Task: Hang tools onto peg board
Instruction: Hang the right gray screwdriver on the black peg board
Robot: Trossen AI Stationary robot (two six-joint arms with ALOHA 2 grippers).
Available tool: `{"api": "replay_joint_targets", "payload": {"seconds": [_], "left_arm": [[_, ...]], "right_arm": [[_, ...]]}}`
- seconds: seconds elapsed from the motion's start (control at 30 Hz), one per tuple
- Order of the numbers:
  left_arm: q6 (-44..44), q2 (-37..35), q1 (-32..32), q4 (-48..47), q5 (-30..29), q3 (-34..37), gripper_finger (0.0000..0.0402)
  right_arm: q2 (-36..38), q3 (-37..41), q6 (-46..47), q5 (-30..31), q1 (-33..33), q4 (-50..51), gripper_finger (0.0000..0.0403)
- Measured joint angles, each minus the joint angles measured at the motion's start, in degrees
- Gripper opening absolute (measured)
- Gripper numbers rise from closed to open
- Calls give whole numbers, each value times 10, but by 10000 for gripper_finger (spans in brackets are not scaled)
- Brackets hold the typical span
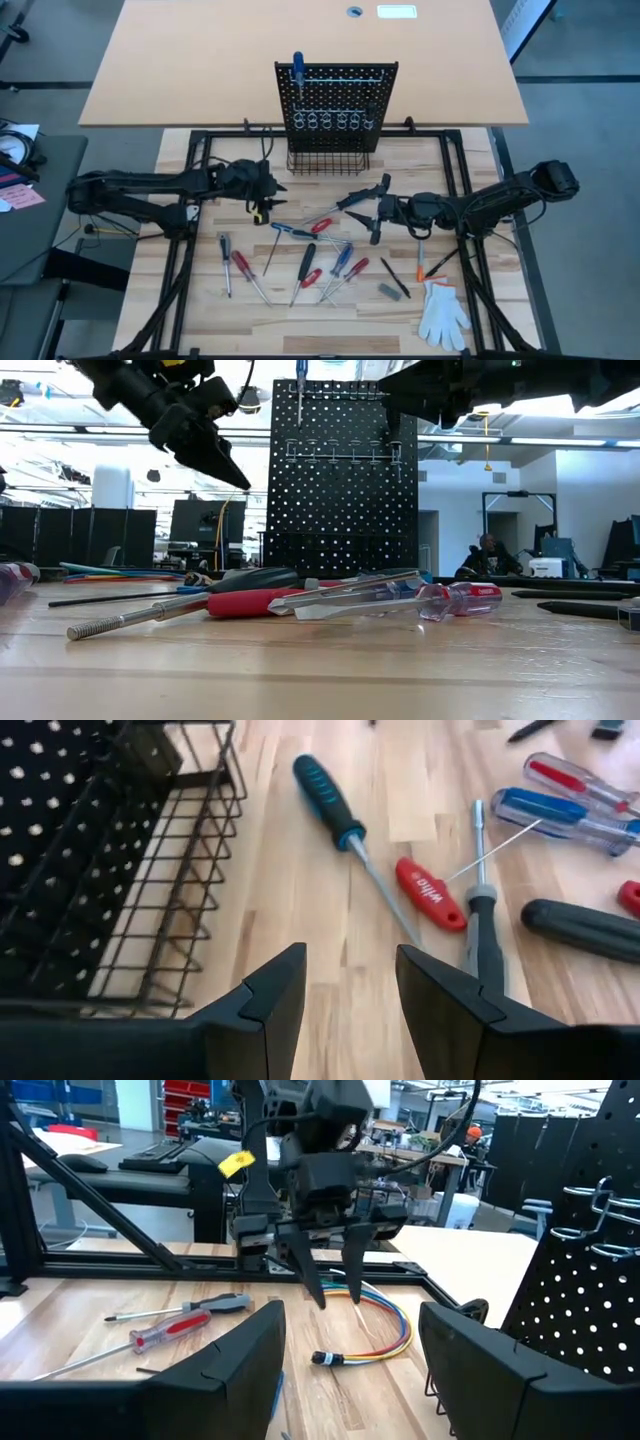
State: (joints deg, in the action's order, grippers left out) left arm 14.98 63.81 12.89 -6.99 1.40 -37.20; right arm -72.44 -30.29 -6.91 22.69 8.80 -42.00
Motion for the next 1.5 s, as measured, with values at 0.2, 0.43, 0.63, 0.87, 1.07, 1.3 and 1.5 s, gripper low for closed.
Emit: {"api": "replay_joint_targets", "payload": {"seconds": [0.2, 0.43, 0.63, 0.87, 1.07, 1.3, 1.5], "left_arm": [[25, 1, -20, 52, 46, 54, 153], [28, 0, -40, 154, 110, 110, 153], [33, 0, -43, 164, 109, 117, 169], [41, 94, -52, 216, 109, 116, 220], [53, 183, -72, 219, 109, 96, 236], [53, 252, -91, 220, 71, 71, 233], [17, 302, -94, 252, 58, 49, 217]], "right_arm": [[0, 0, 0, -1, 0, 0, 237], [0, 0, 14, -1, -12, 0, 237], [0, 0, 20, -1, -15, 0, 237], [0, 0, 20, -2, -15, 1, 237], [0, 0, 20, -2, -15, 7, 237], [0, 0, 20, -2, -15, 10, 237], [0, 0, 20, -2, -15, 11, 237]]}}
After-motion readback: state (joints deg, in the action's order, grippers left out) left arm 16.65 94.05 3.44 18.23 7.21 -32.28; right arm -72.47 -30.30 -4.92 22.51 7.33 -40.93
